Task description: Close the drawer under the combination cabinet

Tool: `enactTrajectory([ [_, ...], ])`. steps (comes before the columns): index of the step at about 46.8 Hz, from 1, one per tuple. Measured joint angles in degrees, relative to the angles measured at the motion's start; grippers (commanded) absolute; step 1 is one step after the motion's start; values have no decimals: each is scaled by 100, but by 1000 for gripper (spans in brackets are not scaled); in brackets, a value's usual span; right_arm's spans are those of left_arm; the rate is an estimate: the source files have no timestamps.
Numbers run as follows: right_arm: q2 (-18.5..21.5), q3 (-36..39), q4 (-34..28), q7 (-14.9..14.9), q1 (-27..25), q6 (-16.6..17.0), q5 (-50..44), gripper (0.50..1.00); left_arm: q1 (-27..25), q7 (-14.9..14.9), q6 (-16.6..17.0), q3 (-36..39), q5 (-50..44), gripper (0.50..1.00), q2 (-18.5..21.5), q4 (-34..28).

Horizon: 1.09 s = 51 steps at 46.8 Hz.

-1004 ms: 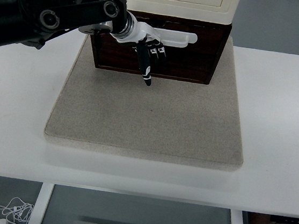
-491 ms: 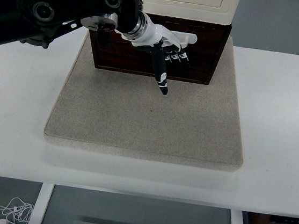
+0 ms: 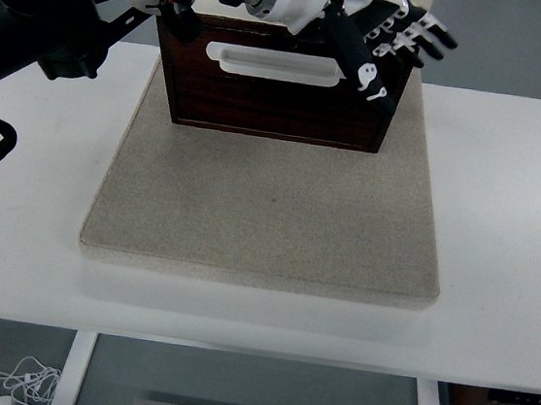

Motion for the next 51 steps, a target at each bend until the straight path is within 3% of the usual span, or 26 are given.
enactTrajectory([
  [13, 0, 0, 0, -1, -1, -1, 0, 952, 90, -955, 81, -1545, -118, 999, 5, 60],
  [19, 0, 0, 0, 0, -1, -1, 0, 952, 93, -1196, 103, -2250, -225, 999, 11, 196],
  [24, 0, 0, 0, -1, 0, -1, 0, 952, 88, -1231, 170, -2876, -240, 999, 11, 448],
  [36, 0, 0, 0, 0, 0, -1, -1, 952, 71, -1275, 960, -4000, -481, 999, 47, 627],
  [42, 0, 0, 0, 0, 0, -1, -1, 952, 79, -1417, 1229, -4164, -786, 996, 125, 729],
  [51, 0, 0, 0, -1, -1, 0, -2, 952, 63, -1489, 2058, -4268, -1475, 999, 402, 915],
])
